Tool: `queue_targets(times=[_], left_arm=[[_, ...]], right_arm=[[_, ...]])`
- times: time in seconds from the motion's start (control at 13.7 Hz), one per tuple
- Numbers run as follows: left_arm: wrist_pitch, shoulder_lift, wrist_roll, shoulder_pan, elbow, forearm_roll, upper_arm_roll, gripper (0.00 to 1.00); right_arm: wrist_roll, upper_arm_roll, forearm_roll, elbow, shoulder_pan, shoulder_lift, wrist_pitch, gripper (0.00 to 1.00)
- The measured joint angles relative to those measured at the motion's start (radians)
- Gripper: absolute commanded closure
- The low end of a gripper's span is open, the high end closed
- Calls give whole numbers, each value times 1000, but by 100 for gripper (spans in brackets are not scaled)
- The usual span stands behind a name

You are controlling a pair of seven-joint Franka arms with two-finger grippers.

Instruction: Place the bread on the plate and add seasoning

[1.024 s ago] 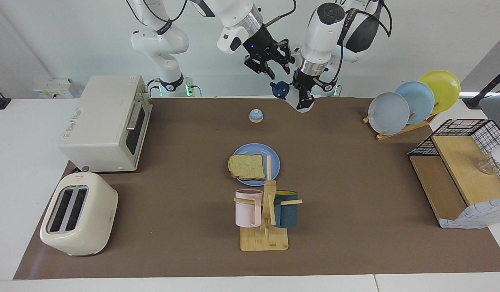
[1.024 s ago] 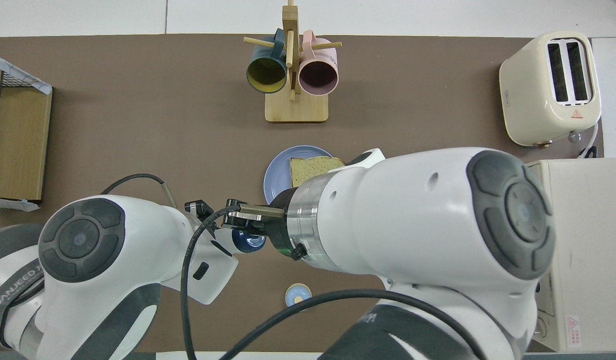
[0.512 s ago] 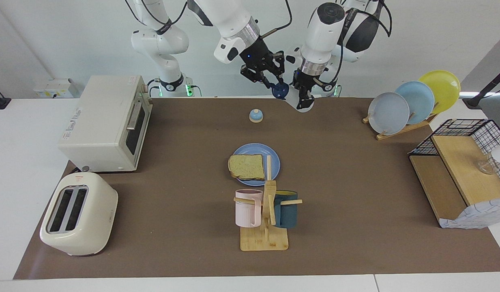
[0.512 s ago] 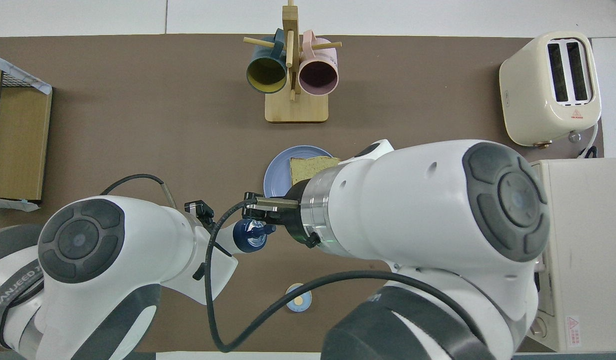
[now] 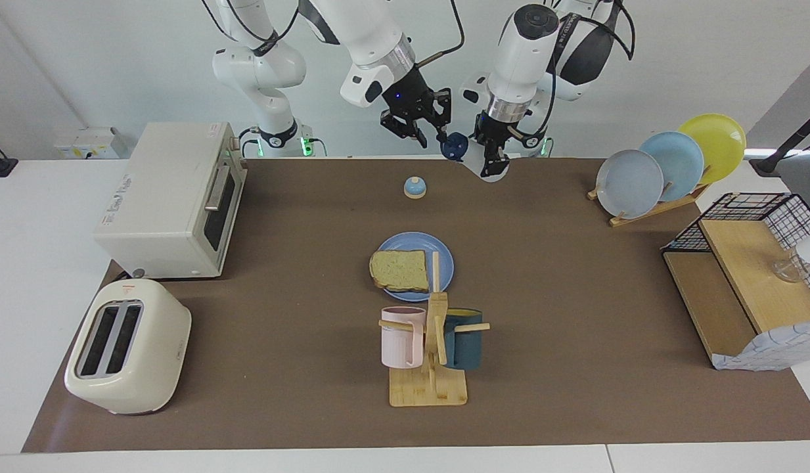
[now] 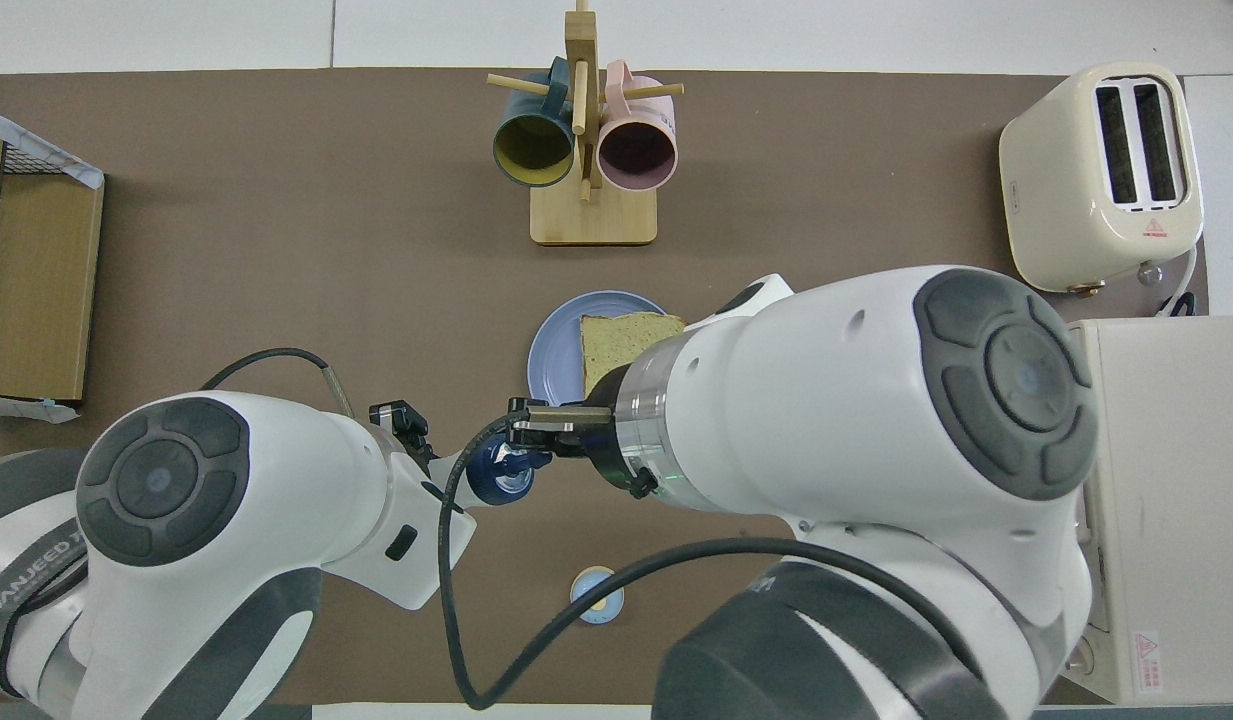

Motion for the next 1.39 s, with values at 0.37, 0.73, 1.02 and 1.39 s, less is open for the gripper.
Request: queue_targets(times=[0.37,0.73,1.02,1.39], left_arm=[[1,0,0,0,0,0,0,100],[2,0,0,0,0,0,0,100],[2,0,0,0,-2,2,0,100],[15,0,-1,0,-1,2,0,100]], right_arm=[[10,13,0,-8,1,-4,-4,64],[13,22,0,-9,1,-6,-4,83],[13,20,0,-9,0,-7,-4,100],[14,5,19,-8,0,-5,-4,100]])
